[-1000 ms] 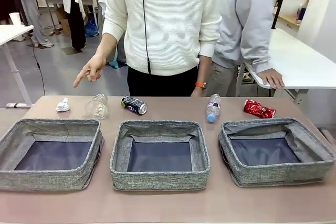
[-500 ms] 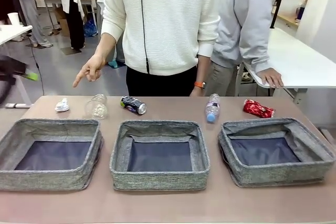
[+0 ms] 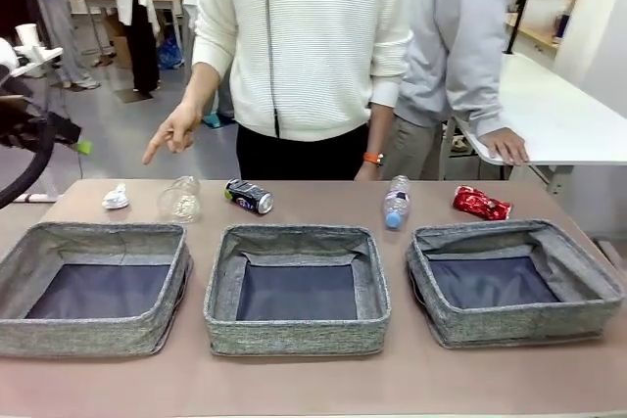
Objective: Sort the waste into the appropriate baskets.
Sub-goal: Pick up the waste item pointed out by the person.
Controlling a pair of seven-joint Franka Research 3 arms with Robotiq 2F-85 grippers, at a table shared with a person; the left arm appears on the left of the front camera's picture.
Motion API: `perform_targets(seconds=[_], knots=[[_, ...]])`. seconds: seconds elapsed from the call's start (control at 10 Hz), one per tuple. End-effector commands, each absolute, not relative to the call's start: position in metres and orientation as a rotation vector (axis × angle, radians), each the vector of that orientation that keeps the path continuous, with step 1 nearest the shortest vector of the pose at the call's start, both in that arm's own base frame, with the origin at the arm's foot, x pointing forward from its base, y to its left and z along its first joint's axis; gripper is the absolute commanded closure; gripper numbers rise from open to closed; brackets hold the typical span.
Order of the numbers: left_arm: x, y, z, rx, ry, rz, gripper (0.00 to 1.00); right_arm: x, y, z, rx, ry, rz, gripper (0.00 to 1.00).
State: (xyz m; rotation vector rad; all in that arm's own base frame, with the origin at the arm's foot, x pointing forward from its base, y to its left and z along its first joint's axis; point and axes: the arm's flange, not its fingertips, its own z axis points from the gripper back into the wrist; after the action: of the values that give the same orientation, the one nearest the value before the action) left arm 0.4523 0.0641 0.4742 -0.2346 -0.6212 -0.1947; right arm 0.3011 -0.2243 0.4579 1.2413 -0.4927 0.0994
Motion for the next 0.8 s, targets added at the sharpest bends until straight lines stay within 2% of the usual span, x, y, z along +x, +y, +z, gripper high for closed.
perform_targets(seconds=[0.0,0.2,0.5,0.7], knots=[[0.497,0.059,0.444,-0.204,-0.514,-0.178,0.0,0.302,-0.224,0.46,1.255,-0.525,0.121,0.0],[0.543,0.067,0.419,-0.253,-0.394,-0.185,0.0,0.302,-0.224,0.46,1.255,-0.525,0.121,0.0],[0.599,0.062,0.363,-0.232,-0.238,-0.159,0.0,0.302,-0.224,0.46,1.255,-0.525,0.121,0.0],[0.623,0.059,0.33,-0.197,-0.19,-0.131,0.0,0.302,-0.224,0.46,1.255,-0.525,0.121,0.0]])
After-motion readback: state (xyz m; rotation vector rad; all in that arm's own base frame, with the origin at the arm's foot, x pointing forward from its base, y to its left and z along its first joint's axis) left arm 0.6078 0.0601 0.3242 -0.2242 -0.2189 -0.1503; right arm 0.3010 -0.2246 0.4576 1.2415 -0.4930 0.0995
